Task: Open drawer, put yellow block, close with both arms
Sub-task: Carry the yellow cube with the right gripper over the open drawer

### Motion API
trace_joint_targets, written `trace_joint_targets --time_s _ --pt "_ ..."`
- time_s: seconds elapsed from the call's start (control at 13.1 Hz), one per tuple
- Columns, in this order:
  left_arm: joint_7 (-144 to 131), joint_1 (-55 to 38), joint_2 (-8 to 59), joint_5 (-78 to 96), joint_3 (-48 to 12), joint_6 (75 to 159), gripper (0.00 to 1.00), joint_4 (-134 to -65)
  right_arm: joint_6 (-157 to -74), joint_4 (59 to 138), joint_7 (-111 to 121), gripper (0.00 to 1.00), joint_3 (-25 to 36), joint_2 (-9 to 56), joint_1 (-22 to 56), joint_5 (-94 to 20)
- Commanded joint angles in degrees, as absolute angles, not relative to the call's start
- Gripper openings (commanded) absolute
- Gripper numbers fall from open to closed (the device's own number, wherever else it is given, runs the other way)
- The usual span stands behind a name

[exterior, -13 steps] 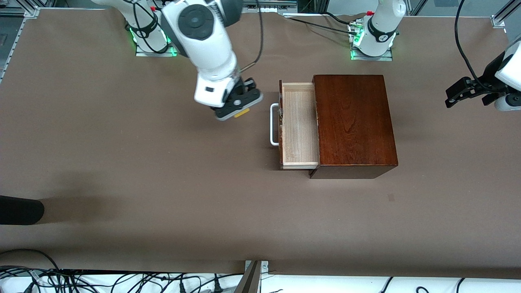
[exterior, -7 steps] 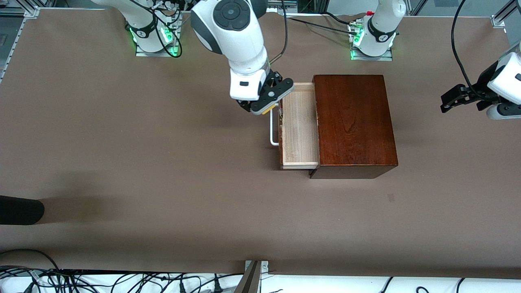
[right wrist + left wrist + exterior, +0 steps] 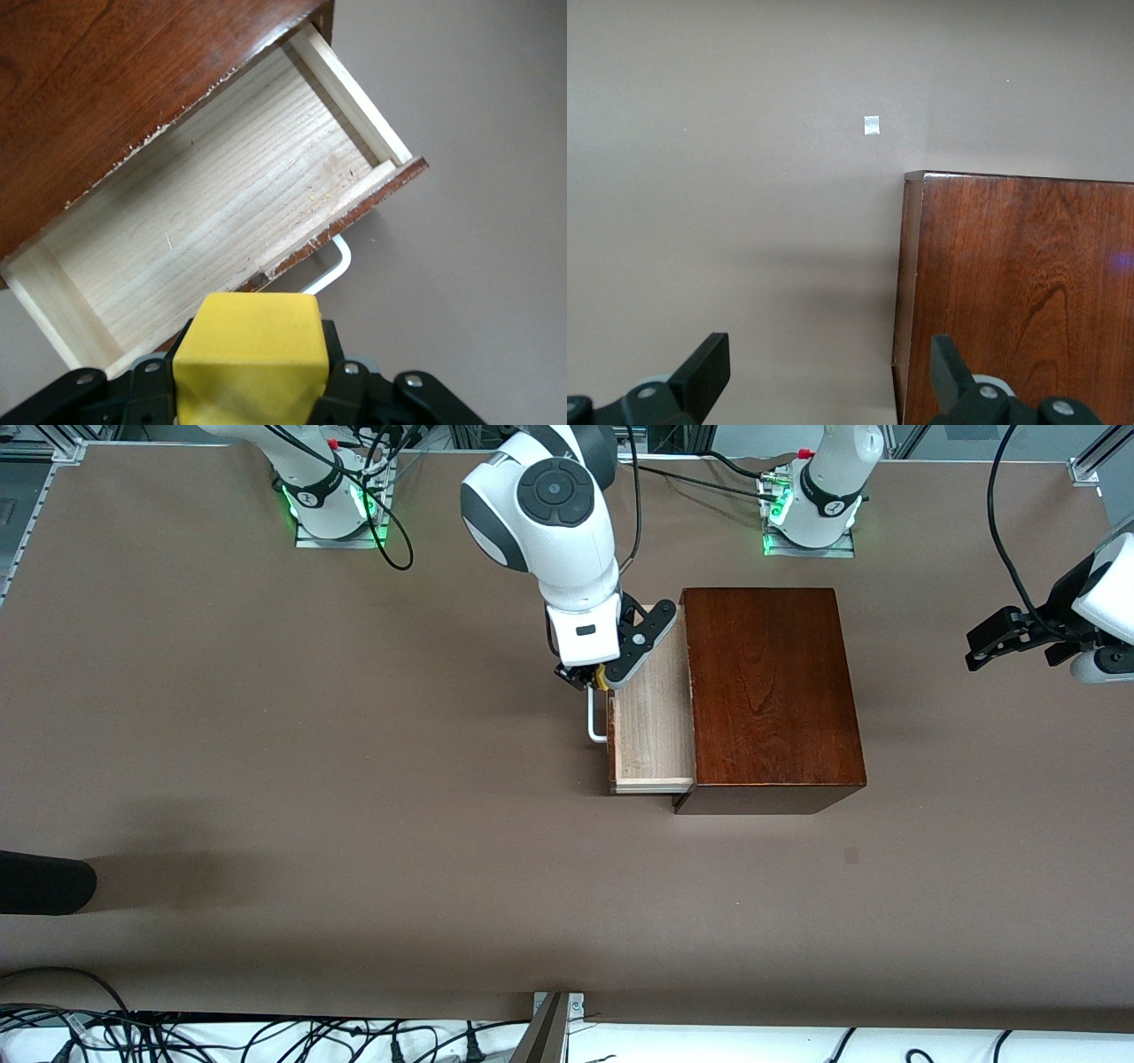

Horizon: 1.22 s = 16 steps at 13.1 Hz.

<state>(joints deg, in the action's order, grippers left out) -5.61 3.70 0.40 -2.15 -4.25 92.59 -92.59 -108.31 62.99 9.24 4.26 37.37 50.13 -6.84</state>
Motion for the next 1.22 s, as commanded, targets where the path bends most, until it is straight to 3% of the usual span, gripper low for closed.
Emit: trace_joint_targets --time_s 0.0,1.14 --pt "-4.7 3.5 1.1 -1.8 -4.0 91.3 1.0 -90.9 -105.1 59.3 15.2 0.0 4.0 38.7 50.5 -5.3" --pt "-4.7 3.4 1.1 -1.8 -4.0 91.3 1.0 -90.9 -111.9 55.7 29.6 0.0 4.1 47.1 55.5 -2.8"
